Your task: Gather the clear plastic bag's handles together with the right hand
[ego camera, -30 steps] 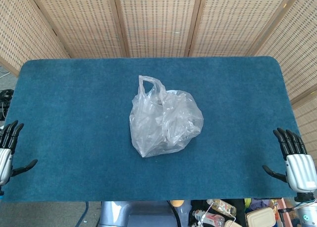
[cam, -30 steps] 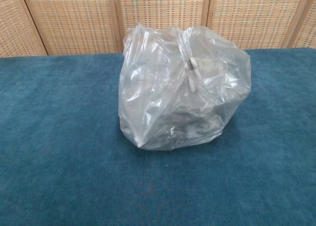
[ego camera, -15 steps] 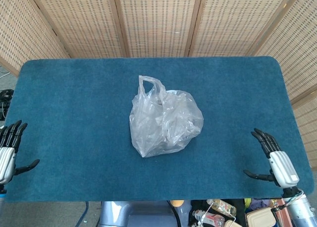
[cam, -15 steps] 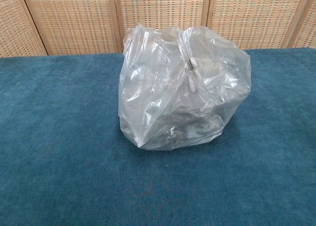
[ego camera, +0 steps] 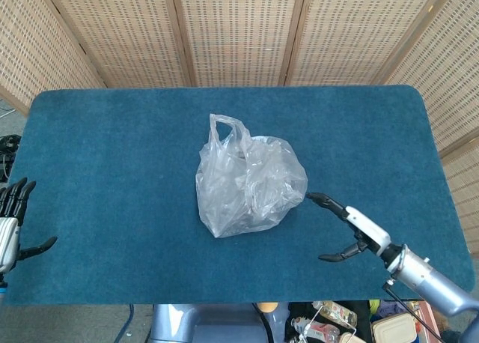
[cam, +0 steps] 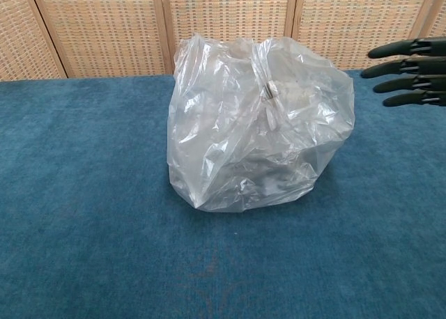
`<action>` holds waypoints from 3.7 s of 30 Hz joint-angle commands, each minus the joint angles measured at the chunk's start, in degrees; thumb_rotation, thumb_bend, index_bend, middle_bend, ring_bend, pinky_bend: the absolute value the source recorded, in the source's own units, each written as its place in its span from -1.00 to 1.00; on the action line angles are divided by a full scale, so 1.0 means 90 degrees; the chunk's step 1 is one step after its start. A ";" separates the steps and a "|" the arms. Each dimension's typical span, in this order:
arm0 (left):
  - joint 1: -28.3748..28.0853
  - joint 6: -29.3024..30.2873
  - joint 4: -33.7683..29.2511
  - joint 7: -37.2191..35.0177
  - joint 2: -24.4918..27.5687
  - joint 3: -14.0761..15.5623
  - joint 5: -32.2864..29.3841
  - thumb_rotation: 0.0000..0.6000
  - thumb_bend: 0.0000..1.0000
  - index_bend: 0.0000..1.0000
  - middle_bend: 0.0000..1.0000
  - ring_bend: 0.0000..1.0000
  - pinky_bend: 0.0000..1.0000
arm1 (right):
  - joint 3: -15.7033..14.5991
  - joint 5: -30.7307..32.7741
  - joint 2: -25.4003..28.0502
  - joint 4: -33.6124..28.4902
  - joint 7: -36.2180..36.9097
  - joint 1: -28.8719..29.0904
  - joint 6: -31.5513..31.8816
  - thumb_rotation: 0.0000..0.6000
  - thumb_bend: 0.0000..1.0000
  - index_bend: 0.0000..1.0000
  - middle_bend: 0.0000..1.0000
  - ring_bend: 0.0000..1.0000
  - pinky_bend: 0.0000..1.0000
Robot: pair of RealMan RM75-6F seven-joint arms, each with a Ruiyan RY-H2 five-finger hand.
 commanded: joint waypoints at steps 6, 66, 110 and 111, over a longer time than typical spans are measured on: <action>-0.0069 -0.0138 0.0060 0.0030 -0.0033 -0.0072 -0.0194 1.00 -0.87 -1.00 -1.00 -1.00 -1.00 | 0.0161 0.0316 -0.0366 0.0111 0.0680 0.0758 -0.0651 1.00 -0.97 -0.97 -0.86 -1.00 -1.00; -0.0208 -0.0474 0.0116 -0.0078 0.0006 -0.0183 -0.0657 1.00 -0.87 -1.00 -1.00 -1.00 -1.00 | -0.0489 0.0549 -0.0157 0.0077 0.2817 0.2183 -0.0878 1.00 -1.00 -0.87 -0.77 -1.00 -0.85; -0.0215 -0.0539 0.0077 -0.0304 0.0115 -0.0182 -0.0699 1.00 -0.87 -1.00 -1.00 -1.00 -1.00 | 0.0216 0.1717 -0.1143 0.0271 0.2018 0.3406 -0.2535 1.00 -1.00 -0.78 -0.75 -1.00 -0.85; -0.0216 -0.0539 0.0078 -0.0304 0.0116 -0.0179 -0.0692 1.00 -0.87 -1.00 -1.00 -1.00 -1.00 | 0.0254 0.1781 -0.1176 0.0298 0.2011 0.3377 -0.2496 1.00 -1.00 -0.78 -0.75 -1.00 -0.85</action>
